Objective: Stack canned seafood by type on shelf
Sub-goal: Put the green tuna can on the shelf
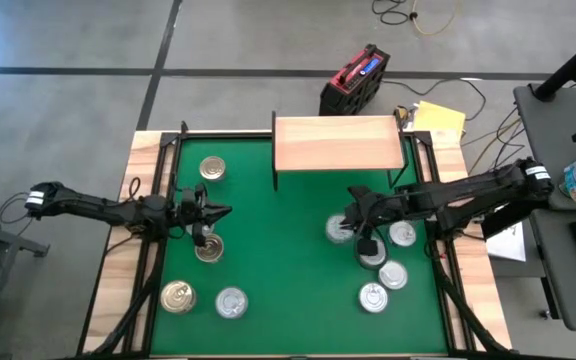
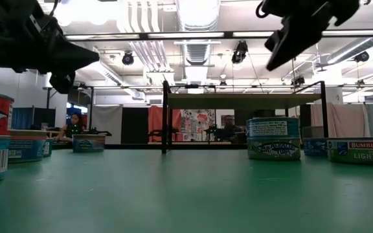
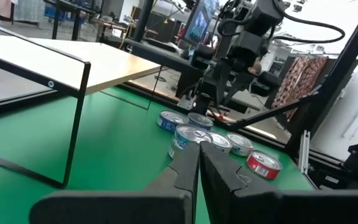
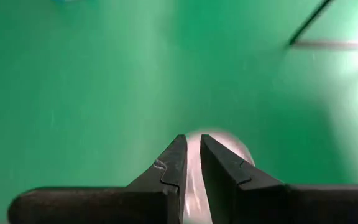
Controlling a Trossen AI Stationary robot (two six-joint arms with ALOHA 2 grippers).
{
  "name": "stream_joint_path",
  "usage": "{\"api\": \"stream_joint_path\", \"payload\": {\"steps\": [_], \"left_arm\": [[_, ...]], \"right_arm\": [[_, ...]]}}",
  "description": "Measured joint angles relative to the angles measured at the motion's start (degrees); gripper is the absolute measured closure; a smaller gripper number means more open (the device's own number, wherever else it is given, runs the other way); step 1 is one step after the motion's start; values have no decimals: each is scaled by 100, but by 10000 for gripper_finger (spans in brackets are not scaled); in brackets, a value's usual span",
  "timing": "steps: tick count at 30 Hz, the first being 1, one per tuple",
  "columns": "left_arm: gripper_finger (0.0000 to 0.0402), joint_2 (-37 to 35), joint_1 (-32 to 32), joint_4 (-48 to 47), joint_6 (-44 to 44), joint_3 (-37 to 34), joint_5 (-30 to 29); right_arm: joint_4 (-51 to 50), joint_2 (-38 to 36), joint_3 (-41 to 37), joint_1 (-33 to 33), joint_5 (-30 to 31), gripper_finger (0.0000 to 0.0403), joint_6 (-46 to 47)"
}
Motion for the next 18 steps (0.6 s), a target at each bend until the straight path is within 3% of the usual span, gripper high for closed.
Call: {"api": "stream_joint_path", "payload": {"steps": [10,18], "left_arm": [[402,411,-9,938,185,0,2],[402,586,-7,1078,314,0,-2]], "right_arm": [[-406,14,88,0,6,364,549],[159,70,81,-15,52,364,352]]}}
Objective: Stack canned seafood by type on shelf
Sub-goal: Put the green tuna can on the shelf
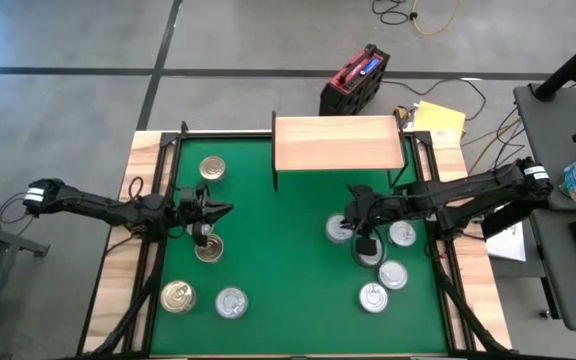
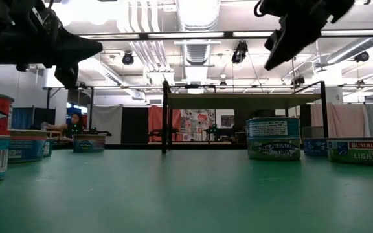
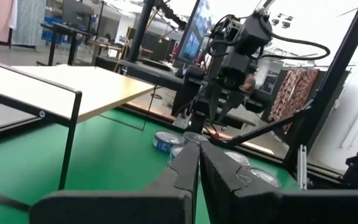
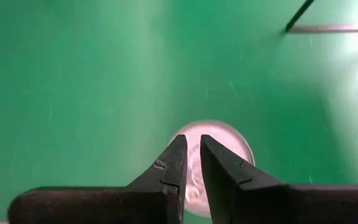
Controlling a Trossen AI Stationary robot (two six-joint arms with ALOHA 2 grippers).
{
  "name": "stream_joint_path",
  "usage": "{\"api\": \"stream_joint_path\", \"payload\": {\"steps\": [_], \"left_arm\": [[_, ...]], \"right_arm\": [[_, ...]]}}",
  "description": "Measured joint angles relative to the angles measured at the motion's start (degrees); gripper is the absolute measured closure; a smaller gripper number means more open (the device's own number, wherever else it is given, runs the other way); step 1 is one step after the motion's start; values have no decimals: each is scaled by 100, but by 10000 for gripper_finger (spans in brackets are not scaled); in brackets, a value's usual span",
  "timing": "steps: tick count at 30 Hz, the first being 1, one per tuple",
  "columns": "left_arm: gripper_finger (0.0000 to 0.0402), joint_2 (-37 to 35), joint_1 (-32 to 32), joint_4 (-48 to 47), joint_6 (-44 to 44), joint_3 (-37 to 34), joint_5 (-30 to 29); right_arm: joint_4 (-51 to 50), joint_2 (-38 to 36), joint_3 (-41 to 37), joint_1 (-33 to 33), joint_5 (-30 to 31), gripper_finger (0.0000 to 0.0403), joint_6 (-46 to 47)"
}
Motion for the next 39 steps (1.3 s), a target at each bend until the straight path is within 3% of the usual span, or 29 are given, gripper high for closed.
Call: {"api": "stream_joint_path", "payload": {"steps": [8,22,32,39], "left_arm": [[402,197,0,312,-119,0,-27],[402,673,-4,703,-41,0,-45],[402,906,-4,770,-214,0,-135],[402,919,-2,863,-157,-2,-348]], "right_arm": [[222,42,0,103,-24,364,528],[205,79,-4,1546,-9,364,1175],[-243,74,-4,2333,-813,365,1656],[-251,81,-4,2858,-860,365,1664]]}}
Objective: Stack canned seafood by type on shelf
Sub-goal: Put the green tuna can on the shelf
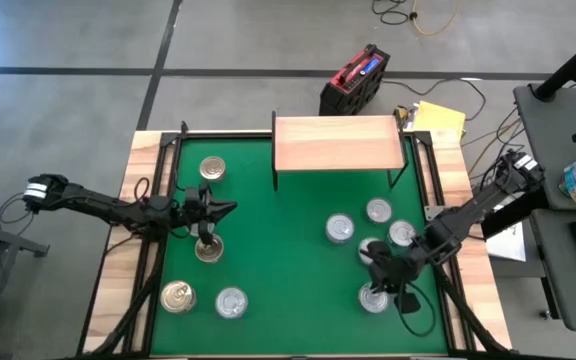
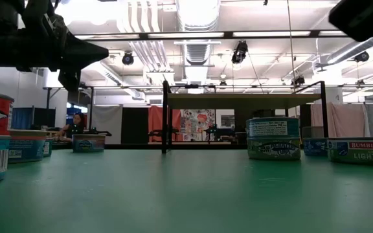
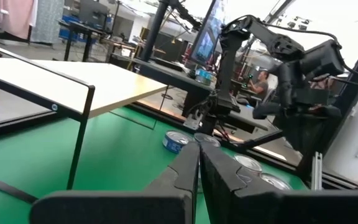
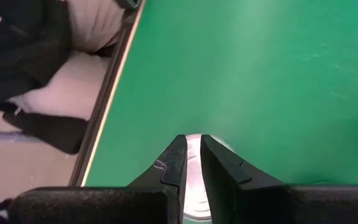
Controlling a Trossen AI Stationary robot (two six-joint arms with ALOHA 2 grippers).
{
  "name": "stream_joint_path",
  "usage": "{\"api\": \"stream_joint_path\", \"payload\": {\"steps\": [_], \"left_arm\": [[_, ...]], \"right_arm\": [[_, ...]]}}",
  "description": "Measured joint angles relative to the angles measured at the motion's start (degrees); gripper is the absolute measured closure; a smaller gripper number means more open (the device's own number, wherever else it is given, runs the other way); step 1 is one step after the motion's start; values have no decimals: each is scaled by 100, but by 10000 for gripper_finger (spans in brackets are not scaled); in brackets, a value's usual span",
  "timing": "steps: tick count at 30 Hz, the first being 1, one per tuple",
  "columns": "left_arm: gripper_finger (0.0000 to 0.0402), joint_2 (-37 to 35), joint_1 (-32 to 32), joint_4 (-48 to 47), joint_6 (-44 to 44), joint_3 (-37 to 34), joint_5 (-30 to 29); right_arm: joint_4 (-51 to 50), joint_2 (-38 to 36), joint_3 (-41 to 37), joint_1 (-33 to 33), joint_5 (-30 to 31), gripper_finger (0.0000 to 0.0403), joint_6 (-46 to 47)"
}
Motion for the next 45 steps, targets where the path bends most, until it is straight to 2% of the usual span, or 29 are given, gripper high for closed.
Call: {"api": "stream_joint_path", "payload": {"steps": [6,10,17,21,33,39,45], "left_arm": [[402,-2,0,4,0,0,0],[402,0,0,6,0,0,0],[402,0,2,6,2,0,-2],[402,0,2,6,2,0,-11],[402,0,4,6,4,0,-15],[402,0,4,6,4,0,-15],[402,0,2,4,4,0,-13]], "right_arm": [[-170,0,0,82,324,365,512],[-576,0,0,68,580,365,1304],[-1198,0,0,66,689,365,2729],[-1329,0,0,-16,728,365,3178],[-1328,0,0,-356,819,365,3020],[-1327,0,-2,-482,1558,365,2734],[-1330,54,-46,-719,1635,365,2922]]}}
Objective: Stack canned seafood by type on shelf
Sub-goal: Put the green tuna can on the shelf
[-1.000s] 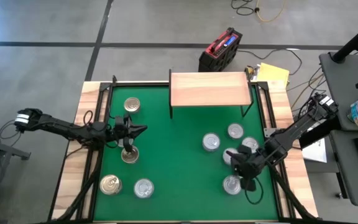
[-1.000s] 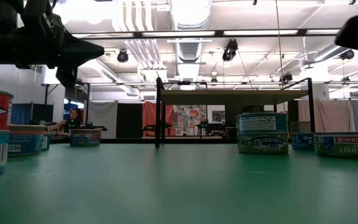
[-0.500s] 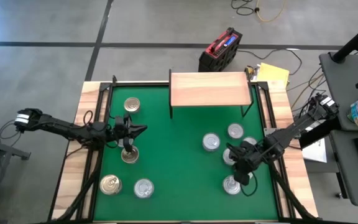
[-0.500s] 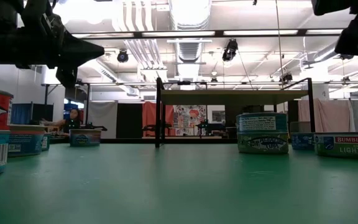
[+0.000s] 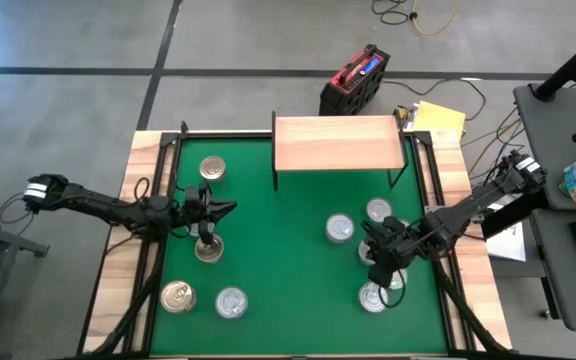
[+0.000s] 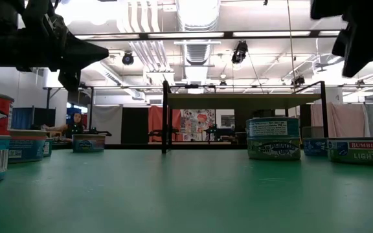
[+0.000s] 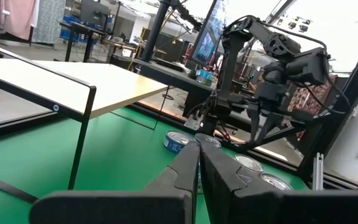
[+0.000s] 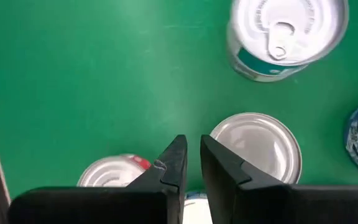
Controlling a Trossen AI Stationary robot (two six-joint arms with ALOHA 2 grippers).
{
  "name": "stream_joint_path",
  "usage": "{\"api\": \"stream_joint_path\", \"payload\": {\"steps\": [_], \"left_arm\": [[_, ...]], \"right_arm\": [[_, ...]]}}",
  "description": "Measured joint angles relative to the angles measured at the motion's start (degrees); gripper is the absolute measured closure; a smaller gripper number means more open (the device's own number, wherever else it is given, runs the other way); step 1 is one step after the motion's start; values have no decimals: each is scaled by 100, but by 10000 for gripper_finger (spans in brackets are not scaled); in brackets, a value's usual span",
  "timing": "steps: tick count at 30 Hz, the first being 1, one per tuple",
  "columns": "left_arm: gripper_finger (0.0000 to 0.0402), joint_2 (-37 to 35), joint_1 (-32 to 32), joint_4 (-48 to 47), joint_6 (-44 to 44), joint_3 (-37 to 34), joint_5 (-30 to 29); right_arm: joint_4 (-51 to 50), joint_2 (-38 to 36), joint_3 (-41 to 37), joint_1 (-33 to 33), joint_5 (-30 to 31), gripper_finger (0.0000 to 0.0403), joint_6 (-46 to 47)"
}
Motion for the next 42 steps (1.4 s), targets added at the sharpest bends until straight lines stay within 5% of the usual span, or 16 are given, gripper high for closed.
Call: {"api": "stream_joint_path", "payload": {"steps": [15,42], "left_arm": [[402,0,1,0,46,0,0],[402,29,0,-4,131,0,0]], "right_arm": [[-503,1031,-59,-278,-461,365,970],[296,2008,221,-262,-456,365,374]]}}
